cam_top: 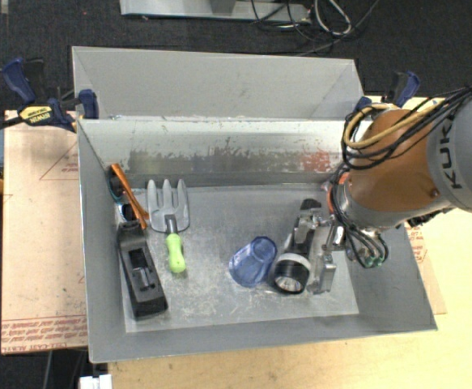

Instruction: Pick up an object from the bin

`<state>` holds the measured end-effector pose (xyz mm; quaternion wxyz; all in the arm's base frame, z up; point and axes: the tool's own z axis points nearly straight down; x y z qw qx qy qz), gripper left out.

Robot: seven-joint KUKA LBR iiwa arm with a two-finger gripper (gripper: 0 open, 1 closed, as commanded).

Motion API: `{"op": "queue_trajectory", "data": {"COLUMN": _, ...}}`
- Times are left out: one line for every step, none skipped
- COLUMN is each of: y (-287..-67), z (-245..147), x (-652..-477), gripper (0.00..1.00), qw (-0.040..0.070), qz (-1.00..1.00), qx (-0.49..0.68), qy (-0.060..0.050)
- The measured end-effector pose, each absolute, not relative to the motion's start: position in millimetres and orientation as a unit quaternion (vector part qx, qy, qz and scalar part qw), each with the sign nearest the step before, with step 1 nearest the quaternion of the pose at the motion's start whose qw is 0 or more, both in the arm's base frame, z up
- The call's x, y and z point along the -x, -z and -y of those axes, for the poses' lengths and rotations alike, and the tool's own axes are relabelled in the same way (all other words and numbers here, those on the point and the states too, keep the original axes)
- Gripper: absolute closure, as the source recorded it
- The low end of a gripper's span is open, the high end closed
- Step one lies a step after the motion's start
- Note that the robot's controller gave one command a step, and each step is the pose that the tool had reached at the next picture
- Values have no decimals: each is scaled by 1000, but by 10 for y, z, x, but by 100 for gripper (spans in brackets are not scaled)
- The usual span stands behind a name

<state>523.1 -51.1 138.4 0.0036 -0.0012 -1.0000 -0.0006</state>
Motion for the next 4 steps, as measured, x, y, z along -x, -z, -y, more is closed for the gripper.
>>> {"op": "queue_trajectory", "data": {"y": -1426, "z": 509, "x": -5250, "gripper": 0, "qw": 0, "qz": 1000, "qx": 0, "qy": 0}}
{"op": "queue_trajectory", "data": {"y": -676, "z": 431, "x": -5334, "gripper": 0, "qw": 2, "qz": 986, "qx": -169, "qy": 2}}
{"op": "queue_trajectory", "data": {"y": -1255, "z": 443, "x": -5226, "gripper": 0, "qw": -3, "qz": 957, "qx": -291, "qy": 0}}
{"op": "queue_trajectory", "data": {"y": -997, "z": 1014, "x": -5382, "gripper": 0, "qw": 0, "qz": 989, "qx": -147, "qy": 2}}
